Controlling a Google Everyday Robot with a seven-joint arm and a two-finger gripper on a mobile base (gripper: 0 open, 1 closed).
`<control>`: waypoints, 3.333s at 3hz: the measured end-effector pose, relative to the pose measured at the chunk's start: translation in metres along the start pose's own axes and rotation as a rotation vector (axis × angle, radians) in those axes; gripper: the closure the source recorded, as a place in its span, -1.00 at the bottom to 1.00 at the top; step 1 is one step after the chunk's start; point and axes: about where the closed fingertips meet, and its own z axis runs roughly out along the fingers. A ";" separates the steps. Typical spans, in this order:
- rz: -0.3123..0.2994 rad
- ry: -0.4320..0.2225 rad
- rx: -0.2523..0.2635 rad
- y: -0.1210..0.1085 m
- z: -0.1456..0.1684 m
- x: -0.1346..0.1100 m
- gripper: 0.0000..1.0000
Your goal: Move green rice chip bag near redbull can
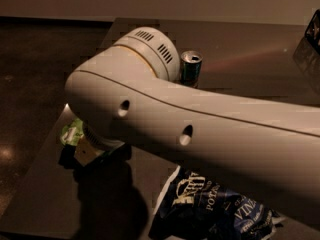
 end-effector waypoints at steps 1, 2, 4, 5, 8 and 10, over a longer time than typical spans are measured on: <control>0.002 -0.016 0.010 -0.021 -0.015 0.013 0.76; -0.049 -0.043 -0.002 -0.037 -0.034 0.020 1.00; -0.210 -0.052 -0.041 -0.049 -0.061 0.032 1.00; -0.250 -0.045 -0.032 -0.062 -0.071 0.041 1.00; -0.230 -0.014 0.023 -0.121 -0.088 0.071 1.00; -0.200 0.023 0.059 -0.154 -0.090 0.094 0.89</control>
Offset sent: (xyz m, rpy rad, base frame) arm 0.0039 -0.0766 0.0367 0.0081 -0.0798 0.1494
